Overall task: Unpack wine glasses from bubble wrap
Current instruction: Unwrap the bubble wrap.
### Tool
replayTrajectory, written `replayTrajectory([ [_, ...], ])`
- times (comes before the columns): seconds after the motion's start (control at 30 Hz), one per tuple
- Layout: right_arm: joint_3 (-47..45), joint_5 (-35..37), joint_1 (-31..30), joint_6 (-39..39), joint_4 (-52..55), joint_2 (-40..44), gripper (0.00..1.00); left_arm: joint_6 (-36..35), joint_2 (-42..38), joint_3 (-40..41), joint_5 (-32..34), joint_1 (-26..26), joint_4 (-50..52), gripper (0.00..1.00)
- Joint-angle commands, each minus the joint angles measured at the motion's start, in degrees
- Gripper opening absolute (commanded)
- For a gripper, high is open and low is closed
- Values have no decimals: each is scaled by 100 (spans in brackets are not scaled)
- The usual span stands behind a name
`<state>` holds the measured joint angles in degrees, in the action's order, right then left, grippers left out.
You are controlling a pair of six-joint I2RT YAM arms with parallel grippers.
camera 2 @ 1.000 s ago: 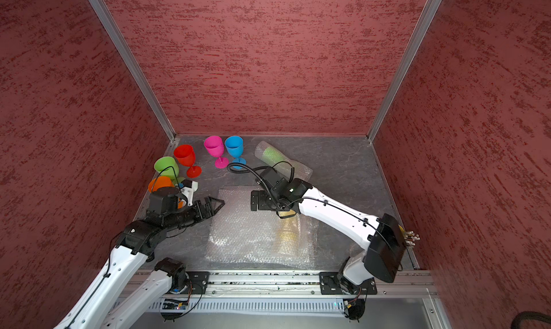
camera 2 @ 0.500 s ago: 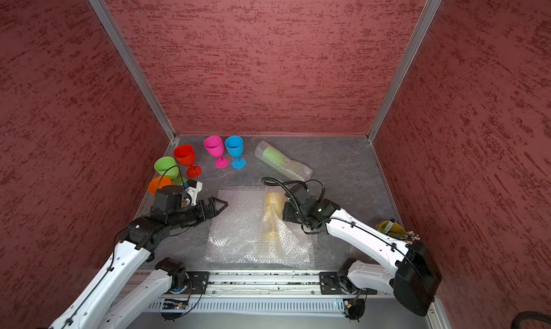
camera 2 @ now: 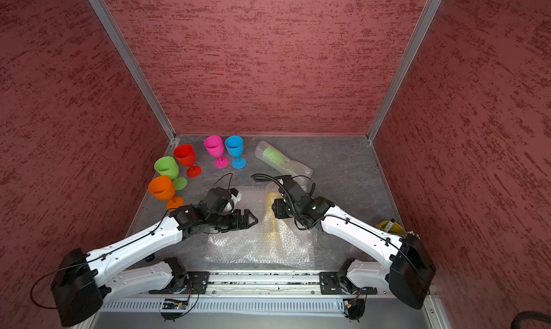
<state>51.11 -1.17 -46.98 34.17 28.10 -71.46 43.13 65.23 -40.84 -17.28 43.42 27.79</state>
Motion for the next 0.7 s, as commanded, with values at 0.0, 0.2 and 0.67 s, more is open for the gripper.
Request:
replayTrajectory([
  [0.0,16,-202,-59,-226,-218,-119,50,177,332,-259,-23,51,-771,92],
  [0.2,-54,-80,-66,-306,-235,-208,44,184,976,-499,-145,1,-1181,87],
  [0.67,-244,-277,-169,-157,-433,-201,41,423,1652,-364,-535,-13,-2033,69],
])
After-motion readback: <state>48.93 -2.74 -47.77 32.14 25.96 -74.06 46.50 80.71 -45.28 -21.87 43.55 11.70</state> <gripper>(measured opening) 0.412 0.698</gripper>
